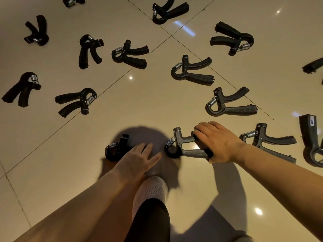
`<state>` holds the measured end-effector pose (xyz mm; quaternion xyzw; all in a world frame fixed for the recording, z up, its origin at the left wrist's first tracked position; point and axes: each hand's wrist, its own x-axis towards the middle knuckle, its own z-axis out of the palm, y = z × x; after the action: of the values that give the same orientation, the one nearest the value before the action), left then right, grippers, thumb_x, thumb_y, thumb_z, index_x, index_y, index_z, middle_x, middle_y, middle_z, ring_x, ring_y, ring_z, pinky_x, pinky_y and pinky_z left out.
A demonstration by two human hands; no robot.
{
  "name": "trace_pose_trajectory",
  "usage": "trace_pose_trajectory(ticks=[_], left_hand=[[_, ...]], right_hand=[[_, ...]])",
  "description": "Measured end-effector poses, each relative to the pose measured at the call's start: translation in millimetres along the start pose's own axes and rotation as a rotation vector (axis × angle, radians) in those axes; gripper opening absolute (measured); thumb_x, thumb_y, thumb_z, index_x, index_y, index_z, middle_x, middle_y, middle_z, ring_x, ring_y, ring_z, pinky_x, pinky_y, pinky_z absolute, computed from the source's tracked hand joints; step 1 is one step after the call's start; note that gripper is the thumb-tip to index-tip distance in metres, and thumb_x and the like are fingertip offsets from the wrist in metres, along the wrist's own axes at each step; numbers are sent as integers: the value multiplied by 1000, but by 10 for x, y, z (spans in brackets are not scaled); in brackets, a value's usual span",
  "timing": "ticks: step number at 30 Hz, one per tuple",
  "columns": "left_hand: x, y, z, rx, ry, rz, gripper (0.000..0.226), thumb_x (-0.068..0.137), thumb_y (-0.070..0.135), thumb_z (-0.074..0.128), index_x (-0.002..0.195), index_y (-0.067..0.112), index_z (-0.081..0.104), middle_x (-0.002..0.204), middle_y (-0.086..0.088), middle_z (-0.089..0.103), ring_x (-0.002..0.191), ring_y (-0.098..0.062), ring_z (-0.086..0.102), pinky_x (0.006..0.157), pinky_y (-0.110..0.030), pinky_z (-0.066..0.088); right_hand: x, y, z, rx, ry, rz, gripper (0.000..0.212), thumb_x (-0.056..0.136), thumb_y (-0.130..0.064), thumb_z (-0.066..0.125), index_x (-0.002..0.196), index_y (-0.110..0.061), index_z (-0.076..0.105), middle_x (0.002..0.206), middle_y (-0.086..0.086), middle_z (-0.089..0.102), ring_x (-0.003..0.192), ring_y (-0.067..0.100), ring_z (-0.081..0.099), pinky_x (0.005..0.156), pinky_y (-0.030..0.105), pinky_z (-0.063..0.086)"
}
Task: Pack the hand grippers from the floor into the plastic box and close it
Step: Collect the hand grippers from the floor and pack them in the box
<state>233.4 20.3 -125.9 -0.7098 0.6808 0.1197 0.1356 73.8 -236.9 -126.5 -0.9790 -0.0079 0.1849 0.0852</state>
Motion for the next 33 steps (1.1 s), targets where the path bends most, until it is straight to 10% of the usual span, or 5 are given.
trace_pose_trajectory(ticks=[15, 23, 33], left_hand=[[-573, 657, -748, 42, 344, 77, 59, 55, 29, 82, 107, 10, 61, 114, -20, 61, 96, -42, 58, 58, -41, 50], [-1384, 1517, -1456, 222, 412, 390, 67, 56, 43, 82, 110, 12, 58, 118, -20, 57, 97, -40, 58, 64, -41, 52], [-3039, 2851, -2588, 365, 570, 445, 68, 48, 42, 83, 107, 14, 62, 119, -16, 59, 105, -43, 57, 66, -42, 55]], right_hand=[[-1284, -904, -35, -26, 101, 273, 78, 54, -50, 71, 122, -15, 53, 108, 10, 58, 95, 29, 52, 75, 38, 51], [-2401, -1654, -516, -390, -60, 258, 81, 70, -49, 66, 137, -25, 28, 134, 5, 38, 120, 26, 35, 104, 36, 34], [-4701, -3487, -614, -414, 294, 684, 83, 39, -44, 82, 114, -17, 60, 115, 13, 61, 106, 33, 56, 98, 48, 42]])
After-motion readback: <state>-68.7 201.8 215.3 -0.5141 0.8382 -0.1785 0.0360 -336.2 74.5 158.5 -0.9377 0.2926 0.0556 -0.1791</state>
